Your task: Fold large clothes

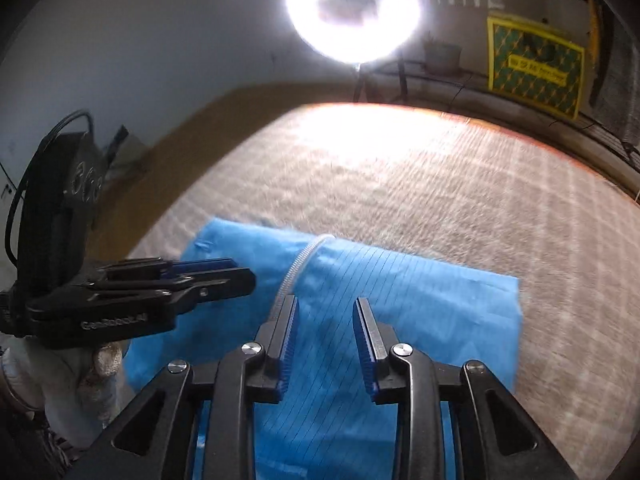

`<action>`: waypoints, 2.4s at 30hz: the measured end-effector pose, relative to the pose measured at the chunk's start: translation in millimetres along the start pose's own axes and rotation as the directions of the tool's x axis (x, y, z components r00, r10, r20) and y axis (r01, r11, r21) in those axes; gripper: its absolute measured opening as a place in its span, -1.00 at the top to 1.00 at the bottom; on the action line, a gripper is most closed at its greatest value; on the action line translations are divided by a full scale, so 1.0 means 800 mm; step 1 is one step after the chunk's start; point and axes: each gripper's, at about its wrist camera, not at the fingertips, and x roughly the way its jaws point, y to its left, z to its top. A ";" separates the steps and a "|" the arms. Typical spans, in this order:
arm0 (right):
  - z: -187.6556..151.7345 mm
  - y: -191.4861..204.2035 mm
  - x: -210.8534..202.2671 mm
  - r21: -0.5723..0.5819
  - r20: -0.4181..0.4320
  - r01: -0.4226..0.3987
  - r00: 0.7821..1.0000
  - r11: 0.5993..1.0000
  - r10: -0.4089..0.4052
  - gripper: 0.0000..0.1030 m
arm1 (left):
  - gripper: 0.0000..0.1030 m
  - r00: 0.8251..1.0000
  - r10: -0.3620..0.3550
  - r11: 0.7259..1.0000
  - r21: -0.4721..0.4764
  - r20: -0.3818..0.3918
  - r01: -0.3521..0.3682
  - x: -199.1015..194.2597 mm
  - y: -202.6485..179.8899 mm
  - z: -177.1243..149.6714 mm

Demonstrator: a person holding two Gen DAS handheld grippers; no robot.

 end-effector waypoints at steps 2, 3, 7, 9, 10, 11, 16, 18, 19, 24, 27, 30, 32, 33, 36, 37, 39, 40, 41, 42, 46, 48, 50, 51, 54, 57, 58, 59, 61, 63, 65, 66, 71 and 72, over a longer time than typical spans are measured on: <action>-0.002 -0.006 0.021 0.005 -0.052 0.013 0.999 1.000 -0.013 0.52 | 0.54 0.999 0.019 1.000 -0.015 -0.050 -0.020 0.021 0.013 -0.006; -0.003 -0.014 0.030 0.009 -0.076 0.026 0.997 1.000 -0.025 0.64 | 0.56 0.998 0.014 1.000 -0.023 -0.064 -0.015 0.031 0.018 -0.008; -0.014 -0.013 0.041 -0.018 -0.114 0.060 0.992 0.998 -0.062 0.69 | 0.59 0.999 -0.008 1.000 -0.014 -0.043 0.008 0.023 0.024 -0.010; -0.014 -0.016 0.030 -0.017 -0.100 0.053 0.994 0.998 -0.054 0.65 | 0.59 1.000 -0.001 1.000 -0.016 -0.031 0.001 0.014 0.029 -0.011; -0.015 -0.022 0.022 -0.010 -0.099 0.066 0.993 0.998 -0.067 0.65 | 0.59 1.000 0.004 1.000 -0.029 -0.015 -0.004 0.004 0.038 -0.012; -0.020 -0.035 0.013 0.012 -0.096 0.084 0.992 0.996 -0.082 0.65 | 0.59 1.000 0.011 0.999 -0.038 -0.006 -0.011 -0.001 0.044 -0.012; -0.045 -0.087 -0.035 0.083 -0.065 0.118 0.992 0.990 -0.112 0.58 | 0.59 0.998 0.040 0.998 -0.049 0.044 -0.038 -0.050 0.095 -0.036; -0.048 -0.096 -0.058 0.111 -0.025 0.077 0.997 0.991 -0.075 0.52 | 0.59 0.998 0.039 0.998 -0.045 0.059 -0.036 -0.068 0.103 -0.051; -0.051 -0.095 -0.069 0.111 -0.002 0.066 0.998 0.992 -0.066 0.51 | 0.59 0.997 0.036 0.999 -0.040 0.070 -0.033 -0.080 0.106 -0.061; -0.085 -0.068 -0.104 0.053 0.022 0.001 1.000 0.999 -0.002 0.51 | 0.59 0.994 0.073 0.997 0.028 0.078 -0.076 -0.100 0.108 -0.103; -0.113 -0.053 -0.096 -0.022 -0.052 0.049 0.997 0.999 -0.050 0.51 | 0.59 0.992 0.123 0.990 0.061 0.040 -0.126 -0.089 0.115 -0.128; -0.137 -0.062 -0.089 0.001 -0.106 0.090 0.990 0.996 -0.090 0.54 | 0.59 0.987 0.161 0.985 0.064 0.024 -0.162 -0.082 0.129 -0.150; -0.152 -0.073 -0.087 0.028 -0.145 0.130 0.982 0.991 -0.124 0.55 | 0.59 0.985 0.172 0.983 0.056 0.016 -0.173 -0.087 0.130 -0.152; -0.155 -0.076 -0.088 0.029 -0.149 0.152 0.978 0.988 -0.146 0.52 | 0.59 0.985 0.172 0.984 0.049 0.020 -0.173 -0.090 0.131 -0.152; -0.162 -0.085 -0.113 0.077 -0.114 0.157 0.982 0.985 -0.148 0.51 | 0.58 0.986 0.163 0.987 0.007 0.047 -0.163 -0.108 0.135 -0.154; -0.164 -0.089 -0.124 0.105 -0.092 0.135 0.988 0.985 -0.126 0.38 | 0.57 0.989 0.141 0.990 -0.010 0.046 -0.141 -0.113 0.136 -0.155; -0.169 -0.090 -0.140 0.135 -0.051 0.102 0.994 0.986 -0.096 0.07 | 0.39 0.994 0.103 0.993 -0.064 0.038 -0.100 -0.118 0.142 -0.155; -0.171 -0.092 -0.146 0.151 -0.033 0.093 0.995 0.984 -0.089 -0.11 | 0.24 0.996 0.087 0.992 -0.090 0.036 -0.083 -0.120 0.145 -0.153; -0.173 -0.097 -0.152 0.186 -0.018 0.069 0.998 0.980 -0.066 -0.11 | 0.20 0.997 0.063 0.991 -0.123 0.036 -0.058 -0.123 0.148 -0.152; -0.174 -0.098 -0.155 0.210 -0.015 0.044 0.999 0.977 -0.042 -0.10 | 0.20 0.998 0.050 0.989 -0.138 0.037 -0.044 -0.125 0.149 -0.151; -0.184 -0.090 -0.168 0.260 0.016 -0.050 0.999 0.964 0.047 -0.10 | 0.16 0.998 -0.038 0.981 -0.187 0.042 0.045 -0.139 0.140 -0.155; -0.190 -0.082 -0.171 0.271 0.023 -0.115 0.993 0.956 0.113 -0.10 | 0.03 0.997 -0.074 0.975 -0.205 0.031 0.079 -0.139 0.134 -0.163; -0.193 -0.076 -0.167 0.276 0.017 -0.103 0.995 0.956 0.103 -0.13 | 0.02 0.997 -0.080 0.973 -0.219 0.011 0.081 -0.133 0.127 -0.170; -0.194 -0.075 -0.162 0.281 0.005 -0.086 0.996 0.956 0.088 -0.15 | 0.02 0.996 -0.085 0.970 -0.229 -0.006 0.082 -0.129 0.125 -0.173; -0.197 -0.073 -0.151 0.338 -0.041 -0.120 0.989 0.933 0.142 -0.10 | 0.02 0.992 -0.125 0.952 -0.285 -0.034 0.110 -0.130 0.123 -0.186; -0.207 -0.061 -0.160 0.380 -0.034 -0.170 0.980 0.909 0.197 -0.08 | 0.02 0.983 -0.179 0.934 -0.321 -0.041 0.157 -0.144 0.117 -0.205; -0.211 -0.055 -0.163 0.386 -0.034 -0.189 0.975 0.903 0.218 -0.08 | 0.02 0.981 -0.187 0.929 -0.333 -0.049 0.160 -0.148 0.115 -0.213; -0.218 -0.041 -0.166 0.404 -0.042 -0.217 0.966 0.889 0.255 -0.08 | 0.02 0.979 -0.193 0.927 -0.340 -0.063 0.161 -0.149 0.111 -0.220; -0.224 -0.020 -0.166 0.416 -0.066 -0.243 0.953 0.876 0.296 -0.08 | 0.02 0.978 -0.183 0.934 -0.329 -0.104 0.140 -0.148 0.099 -0.231; -0.225 -0.001 -0.161 0.403 -0.100 -0.219 0.955 0.889 0.281 -0.07 | 0.02 0.977 -0.163 0.945 -0.307 -0.135 0.115 -0.145 0.086 -0.236; -0.220 0.018 -0.148 0.391 -0.144 -0.208 0.948 0.897 0.283 -0.06 | 0.02 0.976 -0.142 0.958 -0.271 -0.163 0.094 -0.142 0.068 -0.237; -0.217 0.025 -0.140 0.388 -0.169 -0.201 0.944 0.899 0.284 -0.02 | 0.02 0.977 -0.132 0.962 -0.259 -0.167 0.086 -0.141 0.064 -0.236; -0.212 0.037 -0.100 0.367 -0.275 -0.126 0.932 0.922 0.237 0.34 | 0.17 0.977 -0.089 0.973 -0.227 -0.192 0.044 -0.124 0.050 -0.237; -0.214 0.035 -0.097 0.378 -0.275 -0.132 0.929 0.916 0.247 0.46 | 0.32 0.977 -0.091 0.973 -0.228 -0.191 0.046 -0.120 0.049 -0.236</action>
